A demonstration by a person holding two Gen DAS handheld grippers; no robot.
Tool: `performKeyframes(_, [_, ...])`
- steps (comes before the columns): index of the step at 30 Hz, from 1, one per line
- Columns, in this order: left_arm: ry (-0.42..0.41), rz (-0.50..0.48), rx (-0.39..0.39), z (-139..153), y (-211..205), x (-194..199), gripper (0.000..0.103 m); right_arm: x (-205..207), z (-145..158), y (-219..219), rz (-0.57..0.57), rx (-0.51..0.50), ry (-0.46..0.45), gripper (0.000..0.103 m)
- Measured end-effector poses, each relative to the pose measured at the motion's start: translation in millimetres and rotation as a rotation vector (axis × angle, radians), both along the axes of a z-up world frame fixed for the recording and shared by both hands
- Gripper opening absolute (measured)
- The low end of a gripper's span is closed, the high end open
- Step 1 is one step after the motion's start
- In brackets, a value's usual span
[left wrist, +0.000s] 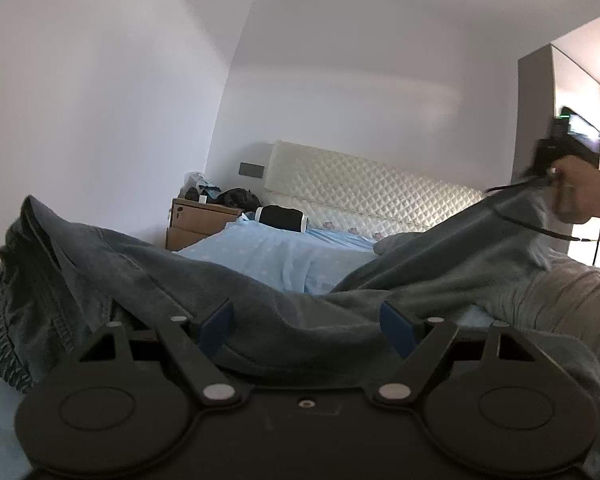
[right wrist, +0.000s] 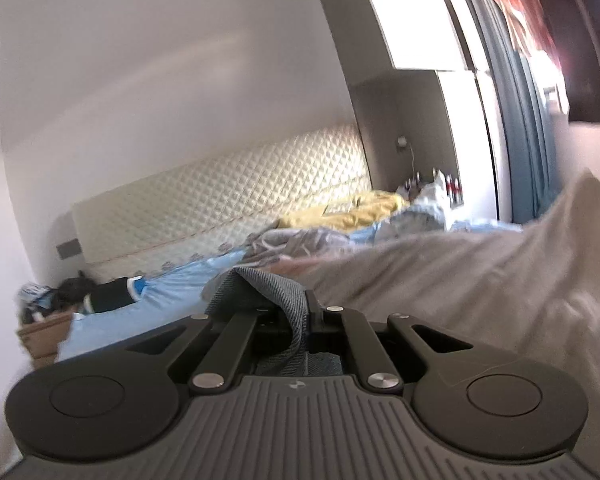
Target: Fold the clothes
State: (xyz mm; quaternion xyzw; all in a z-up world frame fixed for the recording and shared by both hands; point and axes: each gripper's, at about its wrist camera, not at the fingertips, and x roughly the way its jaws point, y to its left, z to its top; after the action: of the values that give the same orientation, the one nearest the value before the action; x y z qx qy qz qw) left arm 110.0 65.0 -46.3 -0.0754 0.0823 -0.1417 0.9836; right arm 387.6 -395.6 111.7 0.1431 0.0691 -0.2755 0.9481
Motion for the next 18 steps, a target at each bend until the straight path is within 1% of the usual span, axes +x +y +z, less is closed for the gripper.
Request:
performKeyframes(2, [-0.003,-0.004,0.015,-1,-1,0,0.078,26,-9,1,0.011,-0.055,0.017,0.004])
performKeyframes(5, [-0.002,-0.01,0.027,-3,-5,5,0.078,53,-39,10,0.055,-0.119,0.091,0.004])
performKeyframes(7, [0.004,-0.011,0.03,-4,-7,7,0.078,67,-68,9,0.101,-0.119,0.142,0.005])
performKeyframes(10, [0.01,-0.008,0.036,-4,-9,9,0.078,69,-105,-1,0.151,-0.051,0.219,0.009])
performKeyframes(11, [0.013,-0.006,0.038,-4,-11,9,0.078,67,-114,-4,0.171,-0.033,0.241,0.013])
performKeyframes(12, [0.014,-0.005,0.039,-4,-12,9,0.078,63,-117,-4,0.178,-0.035,0.245,0.022])
performKeyframes(13, [0.015,-0.003,0.036,-4,-12,9,0.078,56,-119,-4,0.178,-0.048,0.237,0.042])
performKeyframes(14, [0.016,-0.001,0.032,-3,-12,9,0.078,46,-116,-4,0.18,-0.059,0.217,0.052])
performKeyframes(15, [0.018,-0.001,0.026,-3,-12,8,0.078,36,-113,-5,0.186,-0.065,0.198,0.07])
performKeyframes(18, [0.025,0.001,0.017,-2,-11,2,0.078,1,-98,-15,0.266,-0.037,0.168,0.071])
